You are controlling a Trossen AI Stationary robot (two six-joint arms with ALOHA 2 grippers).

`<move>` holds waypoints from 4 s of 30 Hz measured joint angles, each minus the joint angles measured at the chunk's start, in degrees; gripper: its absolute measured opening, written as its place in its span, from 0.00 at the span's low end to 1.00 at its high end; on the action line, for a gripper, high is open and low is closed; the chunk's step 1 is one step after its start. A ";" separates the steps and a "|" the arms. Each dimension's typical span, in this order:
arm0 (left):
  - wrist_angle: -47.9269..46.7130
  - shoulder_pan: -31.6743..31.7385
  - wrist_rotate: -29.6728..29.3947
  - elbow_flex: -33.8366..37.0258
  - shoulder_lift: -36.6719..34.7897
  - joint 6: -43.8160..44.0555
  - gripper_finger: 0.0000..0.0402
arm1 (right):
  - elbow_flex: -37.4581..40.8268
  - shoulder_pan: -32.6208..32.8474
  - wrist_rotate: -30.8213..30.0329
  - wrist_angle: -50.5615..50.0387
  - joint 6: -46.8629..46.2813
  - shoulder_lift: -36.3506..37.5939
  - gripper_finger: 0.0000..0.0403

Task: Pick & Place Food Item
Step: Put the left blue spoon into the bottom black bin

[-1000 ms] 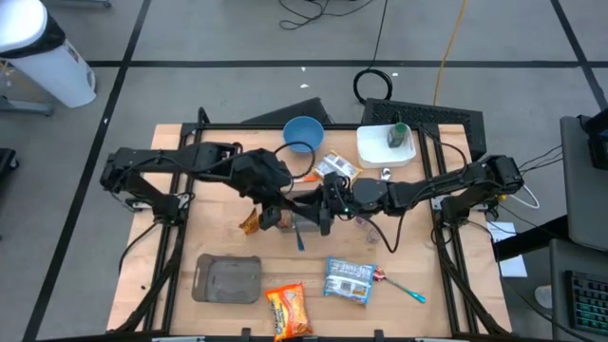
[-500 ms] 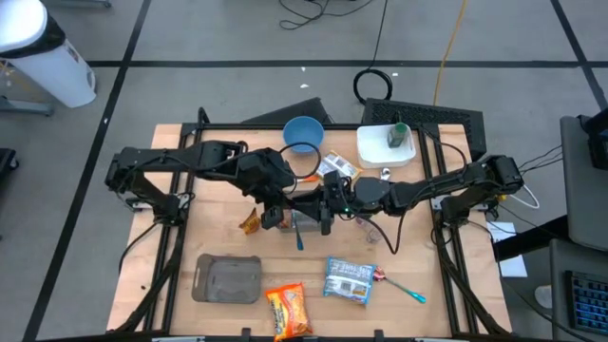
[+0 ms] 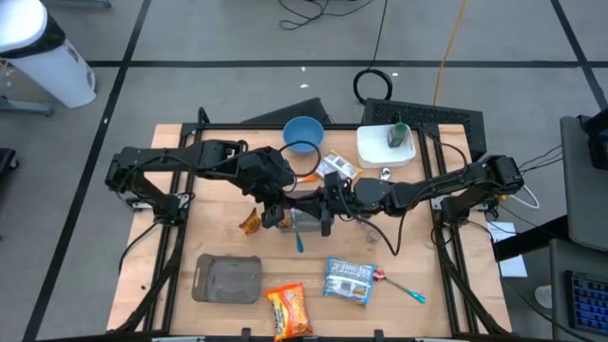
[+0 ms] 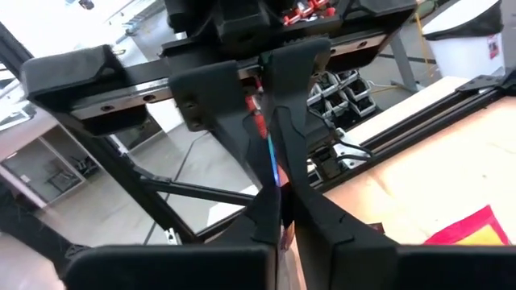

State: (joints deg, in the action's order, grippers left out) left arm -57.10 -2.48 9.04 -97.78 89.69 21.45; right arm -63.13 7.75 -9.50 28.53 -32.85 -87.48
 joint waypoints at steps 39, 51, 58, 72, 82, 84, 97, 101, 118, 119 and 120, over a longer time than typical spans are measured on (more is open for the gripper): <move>17.79 8.73 3.17 -0.02 -8.96 1.55 0.55 | 0.00 0.13 -24.97 1.43 21.12 15.76 0.00; 22.97 7.70 0.42 0.02 -3.64 1.78 0.56 | 0.04 0.11 -26.56 7.62 23.89 15.32 0.00; 25.30 7.56 1.42 0.00 -1.60 2.78 0.56 | 0.04 0.09 -26.69 9.10 24.79 15.33 0.00; 26.86 7.50 1.54 0.00 0.36 3.39 0.40 | 0.04 0.09 -26.73 9.94 26.12 15.34 0.00; 27.21 7.54 3.08 0.00 0.79 1.59 0.03 | 0.04 0.09 -26.73 9.84 26.67 15.34 0.00; 27.09 7.54 2.96 0.00 0.79 1.36 0.04 | 0.04 0.09 -26.60 9.77 26.58 15.34 0.00; 23.16 7.52 3.04 0.02 -0.45 -2.11 0.02 | 0.04 0.11 -21.21 8.23 25.64 15.73 0.26; 19.31 7.35 2.91 0.02 -3.02 -2.37 0.01 | 0.04 0.11 -21.99 8.44 26.00 17.39 0.43; -18.67 -8.34 -10.11 -0.04 -22.19 15.78 0.01 | 0.04 0.11 -22.15 -12.61 23.42 24.59 0.55; -20.31 -10.39 -10.94 -0.05 -22.41 17.89 0.01 | 0.04 0.11 -22.16 -13.35 22.88 24.55 0.54; -21.49 -12.38 -11.76 -0.04 -22.43 19.71 0.01 | 0.04 0.11 -22.16 -14.21 22.36 24.52 0.54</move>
State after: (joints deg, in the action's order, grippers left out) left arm -78.59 -14.86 -2.73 -97.82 67.26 41.17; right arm -63.09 7.86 -31.66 14.32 -10.48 -62.97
